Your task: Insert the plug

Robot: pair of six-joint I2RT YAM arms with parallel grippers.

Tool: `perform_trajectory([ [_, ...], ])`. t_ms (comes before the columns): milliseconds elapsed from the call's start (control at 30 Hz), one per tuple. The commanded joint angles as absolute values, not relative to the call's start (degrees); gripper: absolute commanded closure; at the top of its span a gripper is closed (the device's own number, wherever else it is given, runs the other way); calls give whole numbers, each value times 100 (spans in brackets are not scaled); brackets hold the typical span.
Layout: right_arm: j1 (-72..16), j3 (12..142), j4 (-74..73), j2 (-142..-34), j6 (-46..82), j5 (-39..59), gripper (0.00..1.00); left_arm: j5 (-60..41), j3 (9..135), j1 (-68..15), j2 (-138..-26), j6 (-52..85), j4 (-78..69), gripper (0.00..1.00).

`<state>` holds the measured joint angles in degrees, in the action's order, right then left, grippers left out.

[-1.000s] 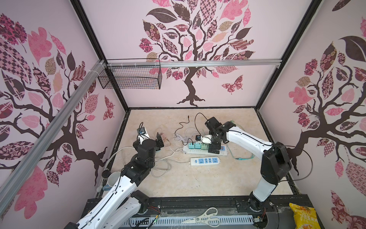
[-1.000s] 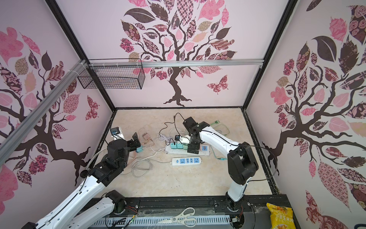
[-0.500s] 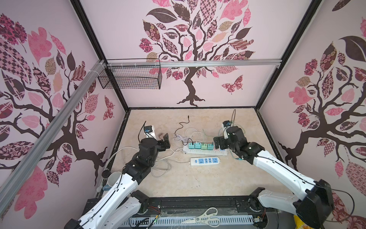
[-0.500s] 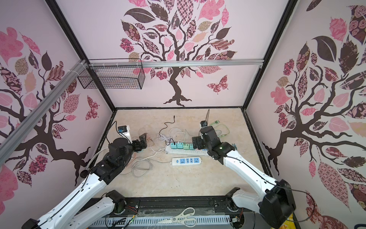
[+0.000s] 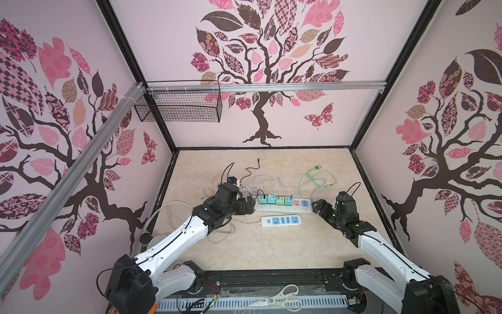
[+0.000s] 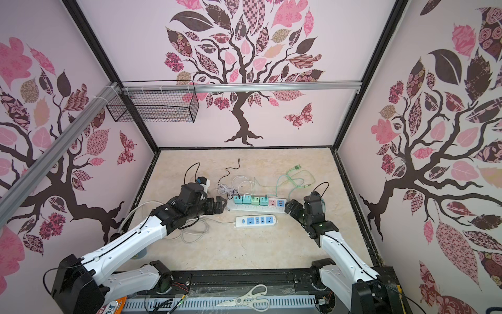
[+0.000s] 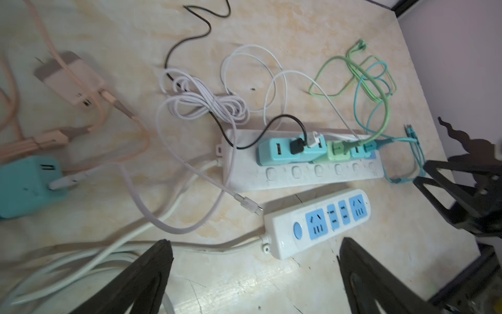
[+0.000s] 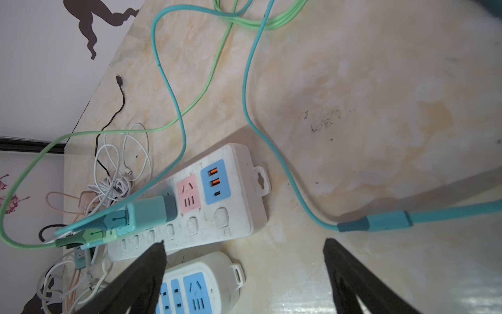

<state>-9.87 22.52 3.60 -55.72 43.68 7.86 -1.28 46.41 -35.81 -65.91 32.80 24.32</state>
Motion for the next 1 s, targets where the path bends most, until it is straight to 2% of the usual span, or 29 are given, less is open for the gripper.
perform_trajectory([
  [0, -984, 2169, -122, -5829, 4607, 1172, 11, -656, 4289, -3586, -6791, 3973, 2413, 2],
  [233, -984, 1987, -658, -6218, 4769, 1245, 21, -1170, 4219, -3498, -7549, 4434, 1998, 3],
  [333, -984, 1831, -1001, -6332, 4940, 1272, 22, -1208, 4279, -3476, -7827, 4566, 1727, 9],
  [400, -984, 1763, -1168, -6412, 5001, 1274, 22, -933, 4341, -3442, -8006, 4566, 1663, 15],
  [500, -984, 1789, -1283, -6563, 4956, 1309, 23, -740, 4408, -3297, -8286, 4604, 1628, 30],
  [567, -984, 1827, -1320, -6667, 4896, 1335, 23, -703, 4403, -3214, -8410, 4619, 1554, 35],
  [867, -984, 1833, -1770, -7130, 4828, 1246, 21, -383, 4585, -3100, -9072, 4616, 1314, 42],
  [967, -984, 1855, -1983, -7350, 4733, 1194, 24, -302, 4642, -3018, -9313, 4615, 1264, 45],
])
